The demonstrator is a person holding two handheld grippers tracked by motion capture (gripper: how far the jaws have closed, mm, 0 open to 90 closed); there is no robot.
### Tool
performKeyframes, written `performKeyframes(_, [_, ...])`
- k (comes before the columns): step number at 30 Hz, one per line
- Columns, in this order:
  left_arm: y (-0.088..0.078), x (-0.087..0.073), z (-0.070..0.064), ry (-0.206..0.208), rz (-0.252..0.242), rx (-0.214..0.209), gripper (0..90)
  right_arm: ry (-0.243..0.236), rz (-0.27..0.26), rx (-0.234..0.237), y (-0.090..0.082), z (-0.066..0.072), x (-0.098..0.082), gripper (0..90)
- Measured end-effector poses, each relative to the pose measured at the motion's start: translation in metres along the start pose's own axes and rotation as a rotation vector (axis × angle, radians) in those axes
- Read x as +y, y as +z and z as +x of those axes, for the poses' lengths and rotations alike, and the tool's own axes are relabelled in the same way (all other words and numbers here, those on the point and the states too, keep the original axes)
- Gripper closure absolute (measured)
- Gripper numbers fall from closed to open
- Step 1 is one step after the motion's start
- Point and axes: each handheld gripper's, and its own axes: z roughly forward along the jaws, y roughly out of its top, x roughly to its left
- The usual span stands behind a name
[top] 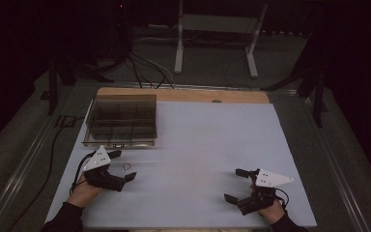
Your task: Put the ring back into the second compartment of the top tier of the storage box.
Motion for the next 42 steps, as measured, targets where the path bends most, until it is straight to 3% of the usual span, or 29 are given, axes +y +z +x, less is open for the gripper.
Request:
performKeyframes(6, [0.002,-0.004,0.005,-0.041,0.038,0.042,2.1,0.001,-0.002,0.000,0.000,0.000,0.000,0.0])
performKeyframes(9, [0.001,-0.005,0.009,-0.077,0.042,0.064,2.6,0.002,0.001,-0.001,0.000,0.000,0.000,0.0])
performKeyframes(13, [0.000,-0.006,0.012,-0.090,0.040,0.092,5.4,0.001,0.001,0.000,0.000,0.000,0.000,0.0])
performKeyframes(25, [0.008,-0.010,0.017,-0.157,0.153,0.165,8.6,0.002,0.002,-0.002,0.000,-0.001,0.000,0.0])
performKeyframes(31, [0.009,-0.008,0.017,-0.201,0.174,0.188,15.2,0.000,-0.003,-0.008,0.000,-0.001,0.000,0.0])
performKeyframes(36, [0.011,-0.008,0.017,-0.205,0.178,0.245,24.0,0.002,0.000,-0.006,0.000,-0.001,0.000,0.0])
performKeyframes(42, [0.011,-0.008,0.018,-0.229,0.180,0.244,33.1,0.001,-0.002,-0.007,0.000,-0.001,0.000,0.0])
